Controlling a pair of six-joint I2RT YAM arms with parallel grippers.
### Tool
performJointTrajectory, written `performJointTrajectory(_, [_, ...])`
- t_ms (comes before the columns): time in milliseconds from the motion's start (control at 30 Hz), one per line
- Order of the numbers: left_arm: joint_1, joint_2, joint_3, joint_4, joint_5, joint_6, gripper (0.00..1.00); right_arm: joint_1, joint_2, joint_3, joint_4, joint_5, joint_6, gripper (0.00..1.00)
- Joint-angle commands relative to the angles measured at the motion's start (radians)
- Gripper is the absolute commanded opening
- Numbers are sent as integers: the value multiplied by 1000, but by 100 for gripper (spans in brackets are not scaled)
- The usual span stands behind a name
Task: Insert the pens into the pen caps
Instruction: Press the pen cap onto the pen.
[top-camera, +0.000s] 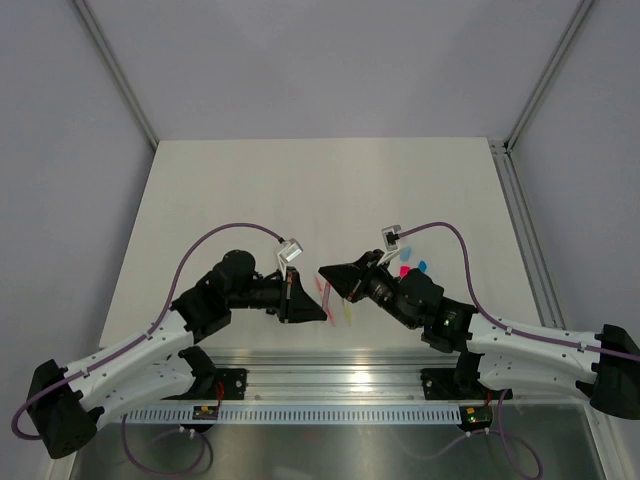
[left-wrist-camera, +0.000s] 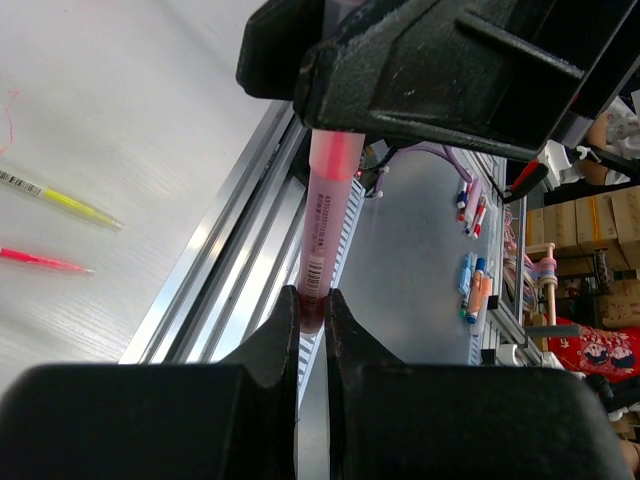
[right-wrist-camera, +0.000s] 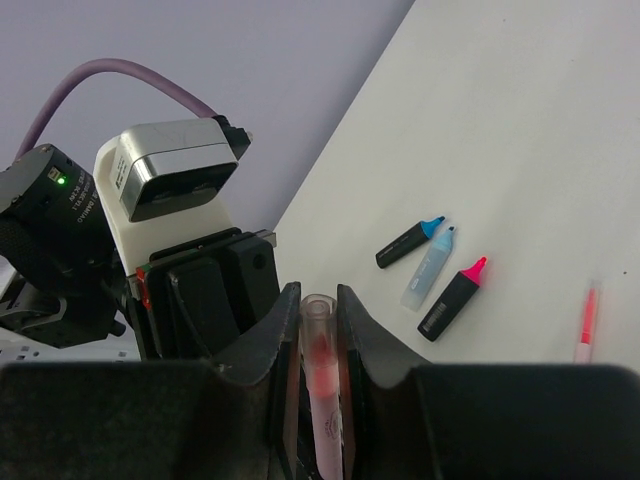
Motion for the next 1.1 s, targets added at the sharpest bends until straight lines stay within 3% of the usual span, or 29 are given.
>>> performJointTrajectory(0, [62, -28, 48, 420, -210, -31, 0, 95, 32, -61, -200, -207, 65, 0])
performJointTrajectory(733, [66, -23, 105, 455, -316, -23, 0, 224, 95, -123, -134, -145, 172, 0])
performJointTrajectory(1067, [103, -35, 142, 419, -299, -22, 0, 283, 92, -143, -213, -98, 221, 0])
